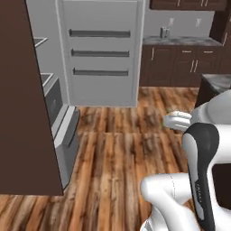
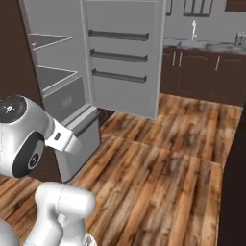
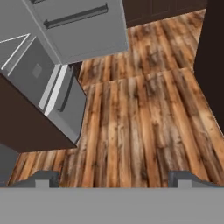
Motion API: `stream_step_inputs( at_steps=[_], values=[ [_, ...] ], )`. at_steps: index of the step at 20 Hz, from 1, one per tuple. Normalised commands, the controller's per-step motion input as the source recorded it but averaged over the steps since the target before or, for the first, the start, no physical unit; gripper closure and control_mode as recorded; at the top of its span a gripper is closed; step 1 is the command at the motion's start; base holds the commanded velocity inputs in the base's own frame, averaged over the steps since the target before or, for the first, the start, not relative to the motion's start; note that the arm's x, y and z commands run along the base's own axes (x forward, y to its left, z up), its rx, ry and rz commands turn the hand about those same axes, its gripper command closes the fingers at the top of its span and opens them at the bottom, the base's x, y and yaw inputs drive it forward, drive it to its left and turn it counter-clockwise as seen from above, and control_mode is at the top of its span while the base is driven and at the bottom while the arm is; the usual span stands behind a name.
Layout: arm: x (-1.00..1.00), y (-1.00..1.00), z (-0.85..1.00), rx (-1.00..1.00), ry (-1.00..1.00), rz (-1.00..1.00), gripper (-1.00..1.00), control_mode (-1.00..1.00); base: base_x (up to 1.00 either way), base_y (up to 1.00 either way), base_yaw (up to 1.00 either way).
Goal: Gather the lemon and cucumber from the fridge and place them on a tray on the dining counter. Then gather the fish and steak from the fridge and place them on the other tray.
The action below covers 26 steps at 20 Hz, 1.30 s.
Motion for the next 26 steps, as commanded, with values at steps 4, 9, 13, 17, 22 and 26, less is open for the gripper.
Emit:
stream_step_inputs(
  at_steps=[4, 9, 13, 17, 22, 26],
  values=[
    [0.00, 0.00, 0.00, 0.00, 0.00, 0.00, -1.00, 1.00, 0.83, 0.31, 0.38],
    [0.00, 0.00, 0.00, 0.00, 0.00, 0.00, -1.00, 1.00, 0.99, 0.03, 0.36],
    [0.00, 0.00, 0.00, 0.00, 0.00, 0.00, -1.00, 1.00, 0.95, 0.00, 0.33],
    [0.00, 0.00, 0.00, 0.00, 0.00, 0.00, -1.00, 1.00, 0.76, 0.00, 0.32],
    [0.00, 0.00, 0.00, 0.00, 0.00, 0.00, -1.00, 1.00, 0.58, 0.00, 0.29],
    [0.00, 0.00, 0.00, 0.00, 0.00, 0.00, -1.00, 1.00, 0.50, 0.00, 0.30]
  ],
)
